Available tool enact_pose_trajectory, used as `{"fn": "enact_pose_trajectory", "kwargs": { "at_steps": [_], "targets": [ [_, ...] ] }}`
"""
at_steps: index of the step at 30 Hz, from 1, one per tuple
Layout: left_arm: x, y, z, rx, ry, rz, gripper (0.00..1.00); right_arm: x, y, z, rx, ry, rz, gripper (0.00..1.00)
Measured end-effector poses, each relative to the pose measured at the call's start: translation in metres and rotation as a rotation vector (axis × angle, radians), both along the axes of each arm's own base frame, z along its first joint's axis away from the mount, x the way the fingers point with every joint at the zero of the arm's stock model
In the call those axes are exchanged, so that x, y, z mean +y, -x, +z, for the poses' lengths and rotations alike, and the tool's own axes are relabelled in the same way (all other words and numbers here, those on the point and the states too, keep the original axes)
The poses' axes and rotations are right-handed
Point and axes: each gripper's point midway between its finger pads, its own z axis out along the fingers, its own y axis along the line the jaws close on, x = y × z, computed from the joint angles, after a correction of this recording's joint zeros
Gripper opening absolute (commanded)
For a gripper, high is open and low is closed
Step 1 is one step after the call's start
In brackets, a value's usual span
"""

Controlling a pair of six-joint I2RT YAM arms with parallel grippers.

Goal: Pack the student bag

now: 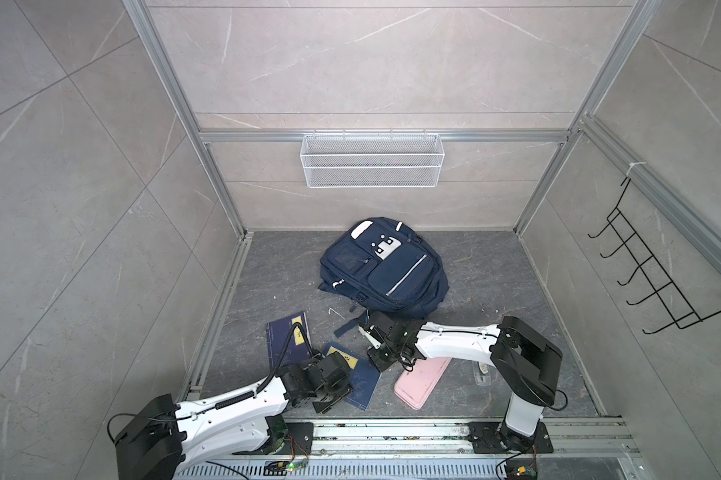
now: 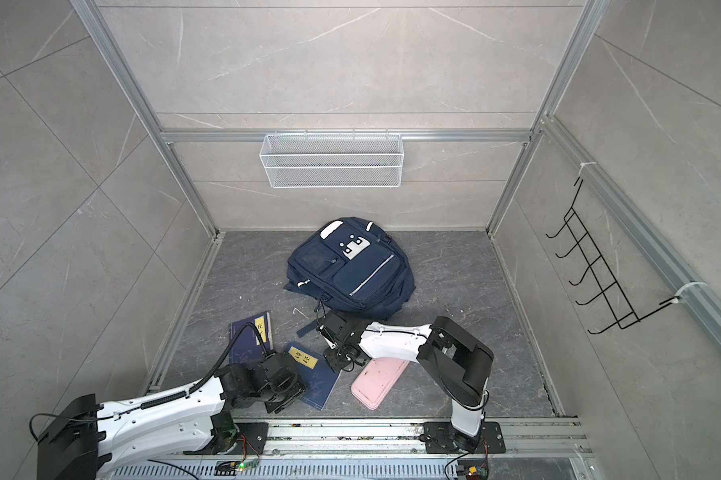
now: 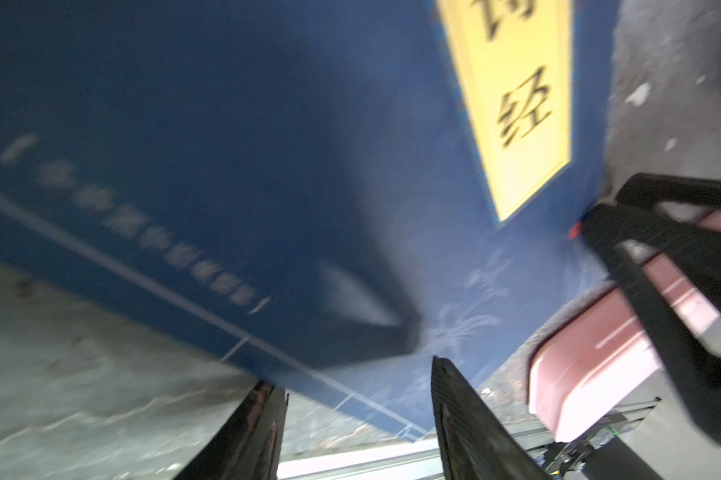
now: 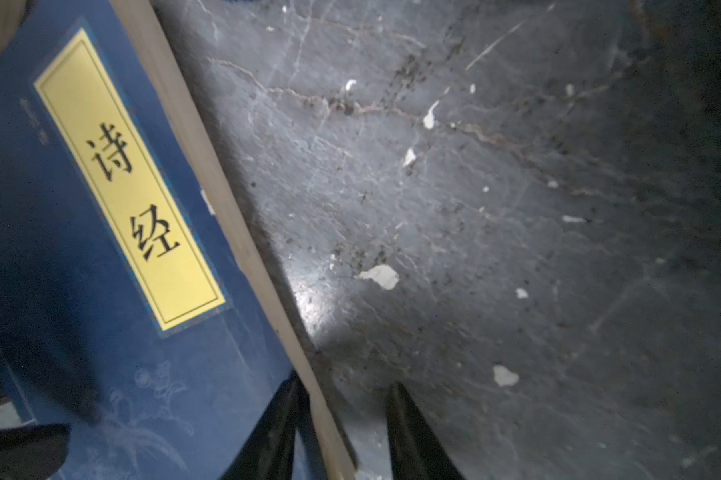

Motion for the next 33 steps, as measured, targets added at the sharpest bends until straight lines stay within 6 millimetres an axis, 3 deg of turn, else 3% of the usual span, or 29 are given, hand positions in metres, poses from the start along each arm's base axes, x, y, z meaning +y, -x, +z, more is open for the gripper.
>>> {"fn": "enact_pose_trajectory", "kwargs": {
  "at_steps": [6, 15, 27, 33],
  "targets": [
    [-0.01, -0.032, 0.003, -0.032, -0.01, 0.018, 0.59, -0.005, 0.003, 0.0, 0.009, 0.012, -0.003, 0.43],
    [0.013, -0.072, 0.005, -0.096, -0.031, 0.042, 0.58, -0.012, 0.01, 0.0, 0.037, 0.004, -0.039, 0.42],
    [0.012, -0.083, 0.005, -0.096, -0.034, -0.104, 0.59, -0.011, 0.043, 0.005, 0.183, -0.077, -0.01, 0.39],
    [0.006, -0.085, 0.005, -0.094, -0.028, -0.159, 0.6, -0.014, 0.046, 0.006, 0.207, -0.07, -0.008, 0.46]
  ]
}}
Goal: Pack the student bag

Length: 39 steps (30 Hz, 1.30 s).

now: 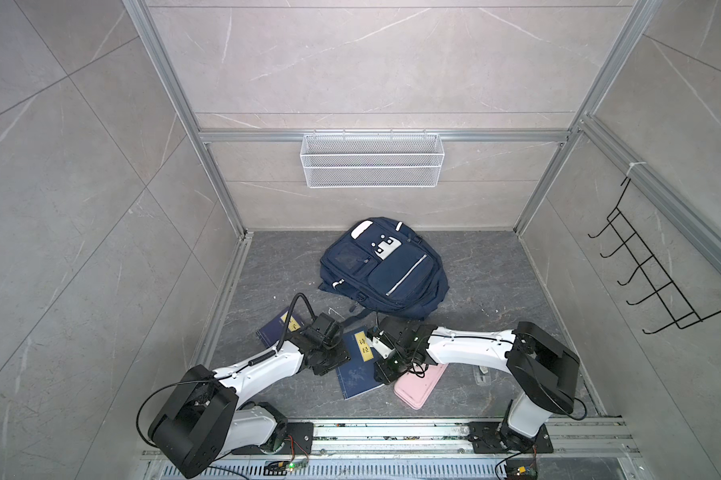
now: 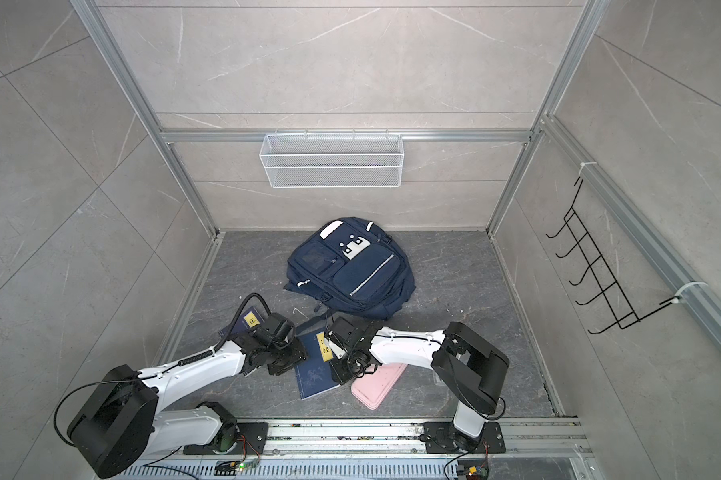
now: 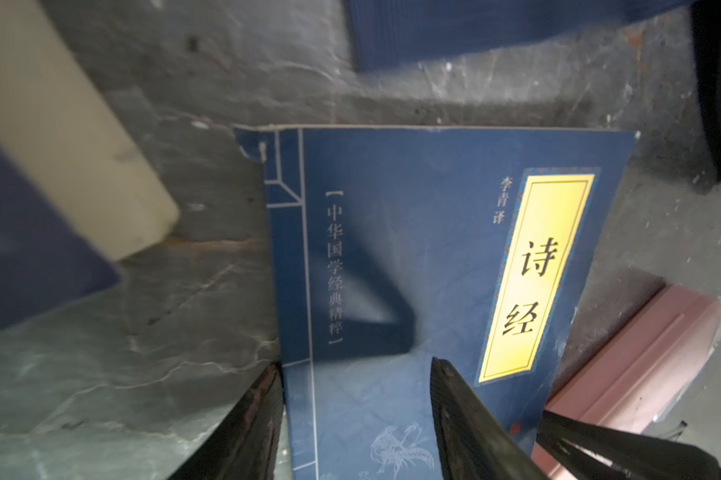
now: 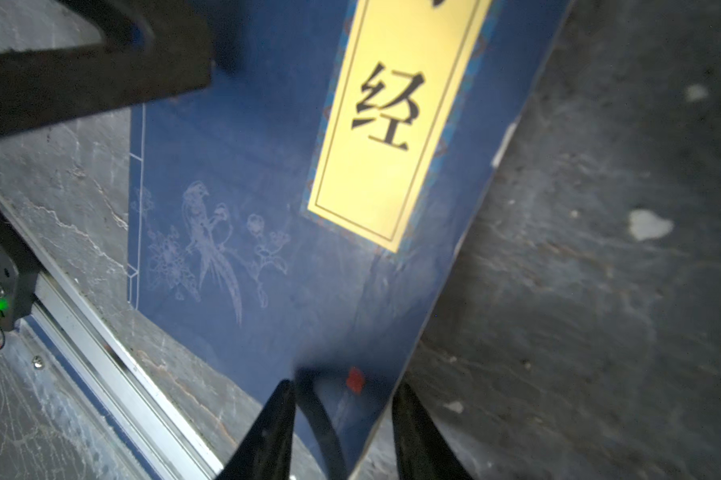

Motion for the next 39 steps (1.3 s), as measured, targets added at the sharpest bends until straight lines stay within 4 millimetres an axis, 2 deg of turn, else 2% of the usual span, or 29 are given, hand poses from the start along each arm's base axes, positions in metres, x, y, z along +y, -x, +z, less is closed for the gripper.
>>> {"fn": "enact_pose_trajectory", "kwargs": {
  "at_steps": [7, 14, 21, 25, 34, 39],
  "targets": [
    [0.0, 0.014, 0.001, 0.001, 0.039, -0.048, 0.62, -0.002, -0.021, 0.012, -0.059, 0.003, -0.051, 0.48],
    [-0.003, 0.021, 0.001, -0.01, 0.076, -0.093, 0.62, -0.009, -0.035, 0.012, -0.072, 0.013, -0.104, 0.43],
    [-0.01, 0.022, 0.001, -0.004, 0.105, -0.12, 0.62, 0.005, -0.046, 0.013, -0.078, -0.007, -0.111, 0.41],
    [-0.012, 0.021, 0.001, -0.007, 0.116, -0.124, 0.62, 0.008, -0.048, 0.009, -0.075, 0.0, -0.112, 0.38],
    [-0.012, 0.021, 0.002, -0.015, 0.121, -0.126, 0.62, -0.005, -0.063, 0.001, -0.086, 0.035, -0.158, 0.27],
    [-0.014, 0.021, 0.002, -0.013, 0.129, -0.135, 0.63, -0.006, -0.064, -0.004, -0.078, 0.046, -0.157, 0.24]
  ]
}}
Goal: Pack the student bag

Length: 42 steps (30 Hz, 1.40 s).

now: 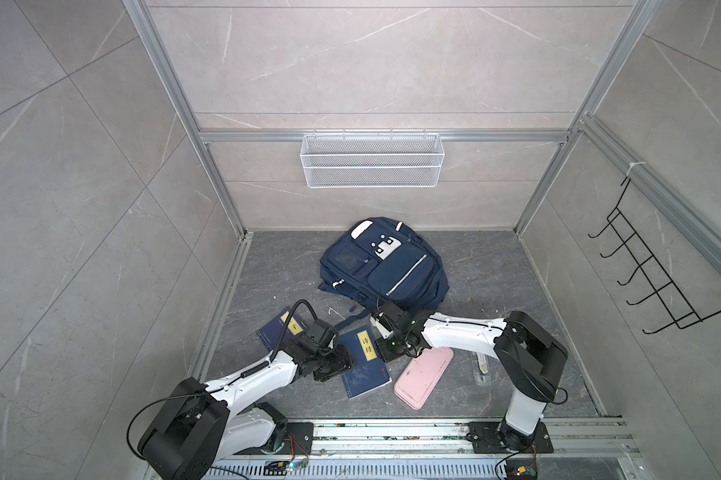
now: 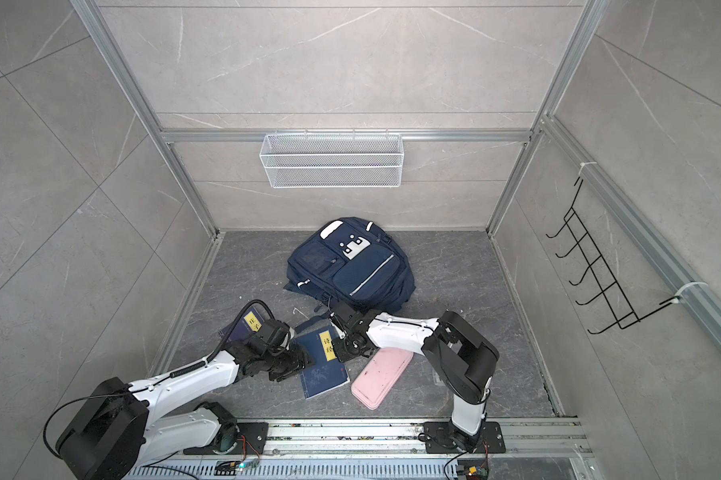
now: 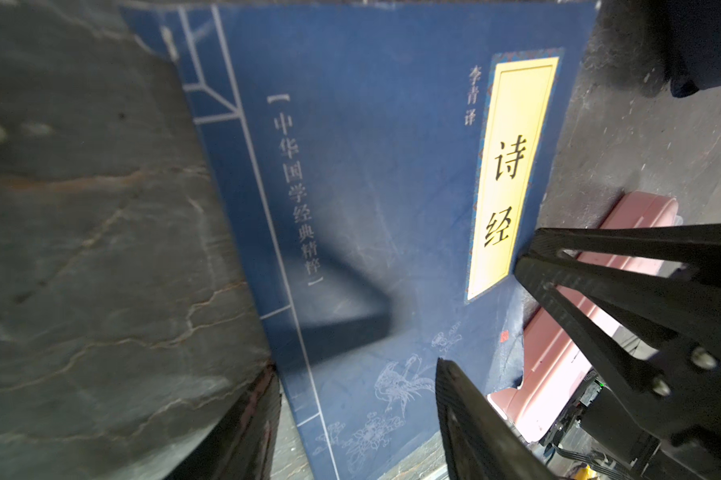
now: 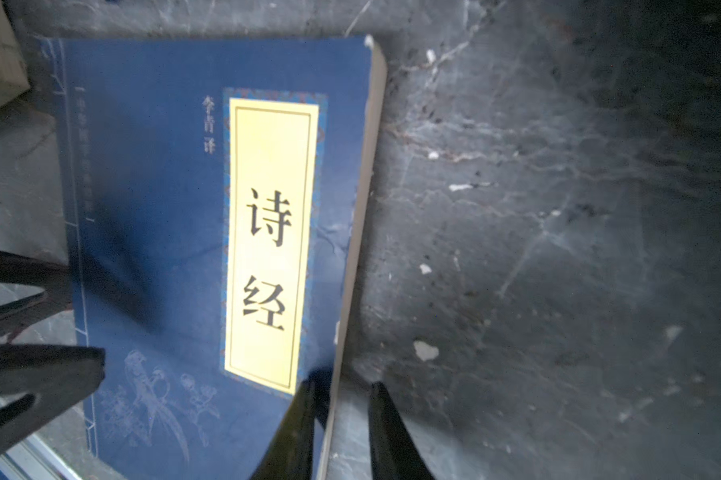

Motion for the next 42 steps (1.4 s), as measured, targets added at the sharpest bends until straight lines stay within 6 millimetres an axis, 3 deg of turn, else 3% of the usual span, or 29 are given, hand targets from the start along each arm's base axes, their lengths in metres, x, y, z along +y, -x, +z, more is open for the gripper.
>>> {"fn": "enact_pose_trajectory", "kwargs": {
  "at_steps": [17, 24, 34, 42],
  "targets": [
    [-0.005, 0.0, 0.003, -0.019, 0.042, -0.02, 0.62, 0.004, 0.001, -0.002, 0.012, -0.012, 0.006, 0.17],
    [-0.005, 0.003, 0.007, -0.04, 0.068, -0.024, 0.54, 0.006, 0.0, -0.002, 0.016, -0.019, 0.009, 0.17],
    [-0.009, -0.004, 0.024, -0.097, 0.117, -0.012, 0.48, 0.005, -0.001, -0.003, 0.012, -0.012, -0.003, 0.16],
    [-0.034, -0.018, 0.053, -0.19, 0.261, -0.047, 0.45, 0.006, -0.002, -0.002, 0.015, -0.018, -0.019, 0.19]
  ]
}}
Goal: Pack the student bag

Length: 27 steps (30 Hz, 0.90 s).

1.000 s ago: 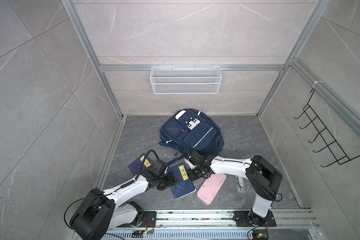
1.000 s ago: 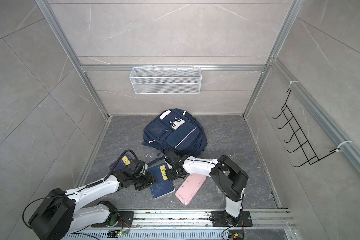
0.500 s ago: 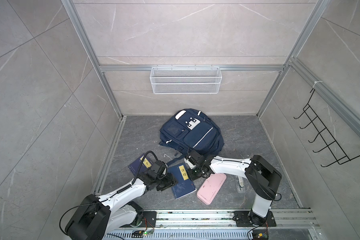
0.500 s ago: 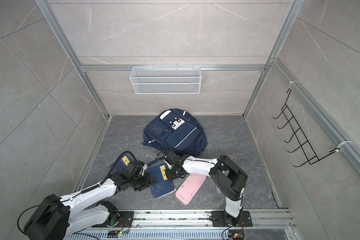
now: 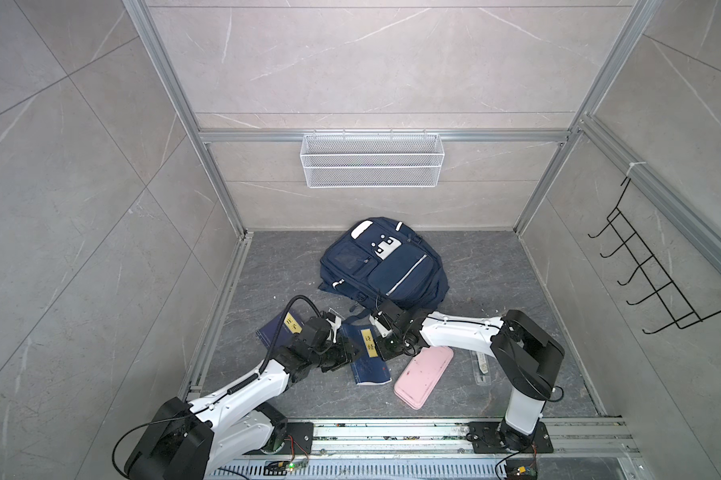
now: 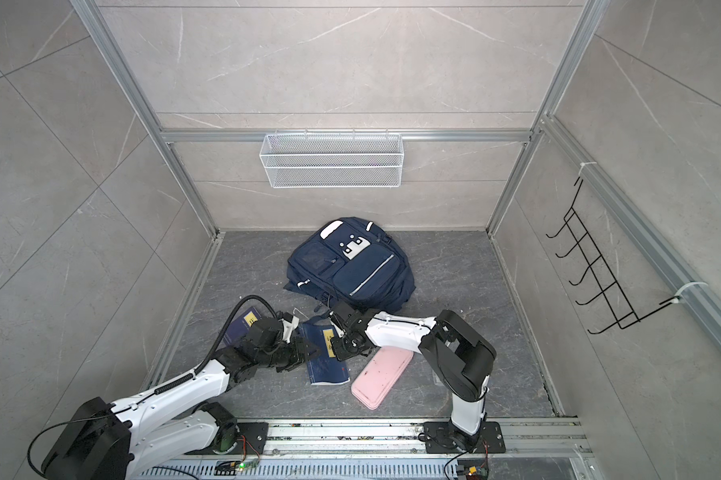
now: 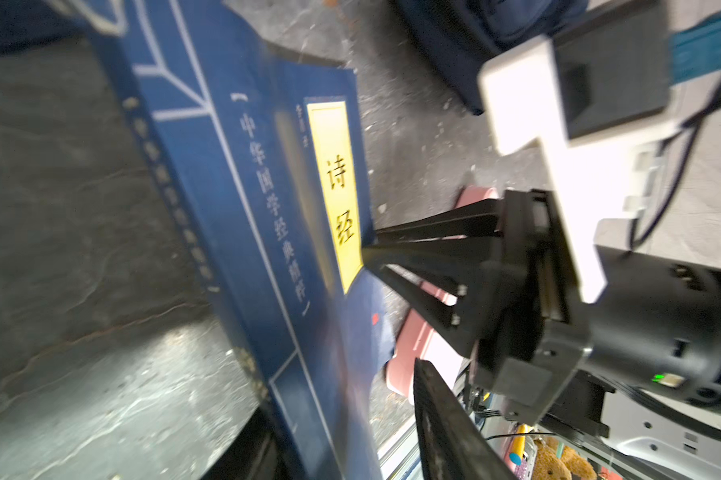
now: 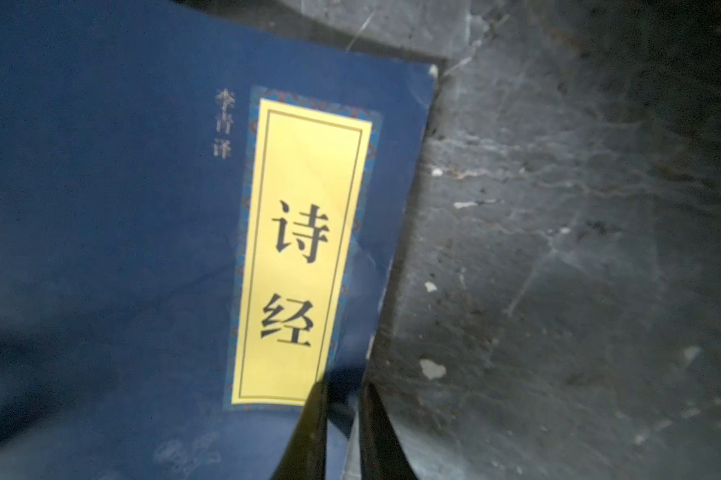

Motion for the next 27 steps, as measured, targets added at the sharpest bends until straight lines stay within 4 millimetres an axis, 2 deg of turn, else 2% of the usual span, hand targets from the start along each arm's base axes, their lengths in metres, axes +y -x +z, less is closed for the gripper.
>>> {"fn": "enact_pose_trajectory", "kwargs": {
  "at_steps": [13, 17, 19, 22, 24, 27],
  "targets": [
    [0.0, -0.006, 0.006, -0.009, -0.029, 0.001, 0.23, 0.002, -0.001, 0.002, -0.007, -0.01, -0.002, 0.21],
    [0.001, -0.006, 0.003, 0.001, -0.045, 0.001, 0.12, 0.002, -0.002, 0.003, -0.012, -0.01, -0.003, 0.22],
    [0.001, -0.006, 0.003, 0.002, -0.048, 0.0, 0.03, 0.0, -0.002, 0.003, -0.015, -0.006, -0.005, 0.25],
    [0.001, -0.006, 0.004, -0.001, -0.051, -0.005, 0.0, -0.002, -0.002, 0.005, -0.023, -0.002, -0.009, 0.27],
    [0.0, -0.007, 0.005, 0.0, -0.056, -0.011, 0.0, -0.004, -0.002, 0.007, -0.03, 0.0, -0.011, 0.31],
    [-0.002, -0.01, 0.013, -0.011, -0.055, -0.023, 0.0, -0.01, -0.002, 0.015, -0.038, -0.015, -0.025, 0.43]
  ]
}}
